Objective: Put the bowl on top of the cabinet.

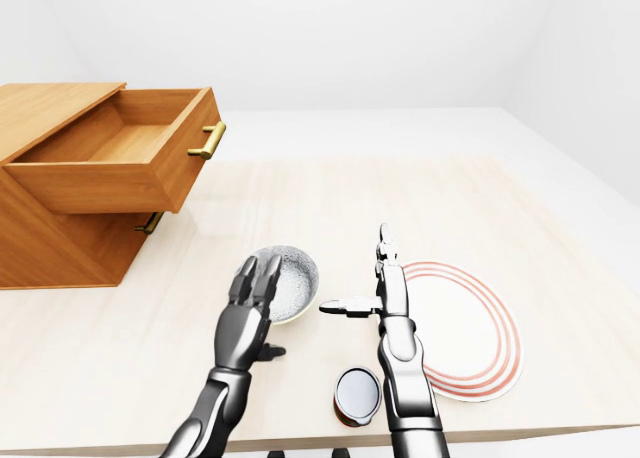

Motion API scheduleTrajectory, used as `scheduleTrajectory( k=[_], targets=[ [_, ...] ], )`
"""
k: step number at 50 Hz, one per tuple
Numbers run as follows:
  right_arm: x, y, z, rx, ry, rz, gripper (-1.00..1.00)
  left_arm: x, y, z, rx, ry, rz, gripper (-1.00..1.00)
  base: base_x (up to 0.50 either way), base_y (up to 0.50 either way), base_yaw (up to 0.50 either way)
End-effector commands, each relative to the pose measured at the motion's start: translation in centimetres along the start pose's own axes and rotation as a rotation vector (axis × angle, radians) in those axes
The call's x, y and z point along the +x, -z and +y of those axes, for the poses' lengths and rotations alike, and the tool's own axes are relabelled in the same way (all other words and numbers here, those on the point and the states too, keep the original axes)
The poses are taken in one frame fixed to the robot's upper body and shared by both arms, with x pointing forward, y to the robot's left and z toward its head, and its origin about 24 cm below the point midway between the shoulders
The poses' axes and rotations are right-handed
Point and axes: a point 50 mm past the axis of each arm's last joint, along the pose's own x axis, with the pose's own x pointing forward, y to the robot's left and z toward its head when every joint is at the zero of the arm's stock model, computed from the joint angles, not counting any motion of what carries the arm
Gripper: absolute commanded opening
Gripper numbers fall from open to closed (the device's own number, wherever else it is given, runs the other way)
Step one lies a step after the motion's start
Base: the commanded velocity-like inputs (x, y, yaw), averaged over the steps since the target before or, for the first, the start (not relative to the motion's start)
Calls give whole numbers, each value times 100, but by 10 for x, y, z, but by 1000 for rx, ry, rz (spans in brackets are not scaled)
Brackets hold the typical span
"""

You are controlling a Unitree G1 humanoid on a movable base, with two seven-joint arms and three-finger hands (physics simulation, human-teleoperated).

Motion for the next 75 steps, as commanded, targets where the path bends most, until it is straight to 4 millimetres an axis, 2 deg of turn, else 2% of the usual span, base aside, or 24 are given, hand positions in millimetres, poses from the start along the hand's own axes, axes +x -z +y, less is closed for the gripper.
scheduleTrajectory(
  k=[1, 15, 20, 21, 22, 38, 42, 53, 55, 57, 58, 60, 65, 75],
  targets=[
    [0, 0, 0, -2, -1, 0, 100, -3, -2, -14, 69, 69, -46, -100, 0, 0, 0],
    [-1, -1, 1, -1, -7, -8, 100, -8, 4, -21, 116, 112, -50, -97, 0, 0, 0],
    [-1, -1, 1, 1, -7, -9, 100, -7, 3, -17, 109, 92, -48, -97, 0, 0, 0],
    [-1, -2, 2, 1, -12, -13, 100, 24, -16, 61, -102, -223, -49, -98, 0, 0, 0],
    [-1, -2, 2, 1, -13, -14, 100, 26, -18, 67, -117, -229, -55, -98, 0, 0, 0],
    [-2, -2, 4, -1, -17, -15, 100, 34, -23, 84, -140, -252, -84, -98, 0, 0, 0],
    [-2, -2, 5, -6, -18, -14, 100, 35, -28, 94, -155, -265, -105, -98, 0, 0, 0],
    [-2, -2, 5, -6, -23, -15, 100, 40, -44, 135, -195, -323, -202, -98, 0, 0, 0],
    [-2, -2, 6, -7, -25, -16, 100, 41, -51, 149, -213, -354, -240, -98, 0, 0, 0],
    [-2, -2, 6, -7, -25, -16, 100, 41, -51, 149, -213, -355, -242, -98, 0, 0, 0],
    [-3, -3, 6, -6, -25, -17, 100, 42, -58, 164, -218, -385, -287, -99, 0, 0, 0],
    [-3, -3, 6, -7, -25, -17, 100, 43, -65, 179, -219, -413, -337, -98, 0, 0, 0],
    [-3, -3, 6, -8, -26, -17, 100, 45, -74, 201, -195, -463, -415, -99, 0, 0, 0],
    [-2, -2, 7, -7, -27, -15, 100, 48, -73, 221, -190, -500, -421, -99, 0, 0, 0]
  ],
)
